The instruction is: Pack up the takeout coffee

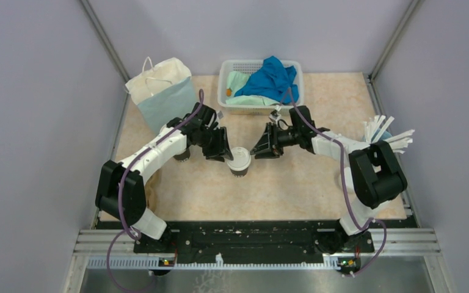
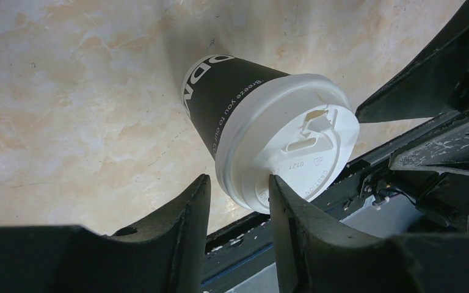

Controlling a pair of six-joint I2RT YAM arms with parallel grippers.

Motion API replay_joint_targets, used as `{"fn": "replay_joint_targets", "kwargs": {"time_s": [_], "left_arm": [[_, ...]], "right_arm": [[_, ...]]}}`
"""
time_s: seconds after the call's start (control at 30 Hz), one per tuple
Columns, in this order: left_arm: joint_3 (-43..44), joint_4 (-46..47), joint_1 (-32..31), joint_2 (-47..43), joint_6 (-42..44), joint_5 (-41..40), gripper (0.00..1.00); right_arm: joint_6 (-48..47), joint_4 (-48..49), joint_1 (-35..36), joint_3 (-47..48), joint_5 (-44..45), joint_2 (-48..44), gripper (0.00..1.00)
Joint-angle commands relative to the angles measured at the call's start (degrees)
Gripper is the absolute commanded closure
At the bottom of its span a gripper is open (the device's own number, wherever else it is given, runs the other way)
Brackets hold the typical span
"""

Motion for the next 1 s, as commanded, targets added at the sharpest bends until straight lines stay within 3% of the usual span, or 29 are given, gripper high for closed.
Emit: {"fn": "replay_joint_targets", "kwargs": {"time_s": [0.0,0.3,0.47,0.8,0.97], "left_arm": [[-0.69,0.91,-0.04,-0.48,1.29,0.28,0.53],[-0.60,0.88,-0.07,0.00,1.53,0.47,0.55],[-0.53,0.52,-0.03,0.06,1.81,0.28,0.55],[-0.68,0.39,-0.08,0.18,2.04,0.52,0.55],[-1.05,0.79,-0.09,0.41,1.91,0.51,0.56]], "right_arm": [[0.68,4.24,0.67,-0.17,-1.47,0.21,0.58],[0.29,4.41,1.78,-0.07,-0.04,2.02,0.76],[2.26,7.73,0.95,-2.89,-0.48,0.60,0.68],[2.38,8.67,2.84,-2.60,-0.03,3.32,0.73],[0.16,5.74,2.84,-2.97,4.36,4.48,0.73]]}}
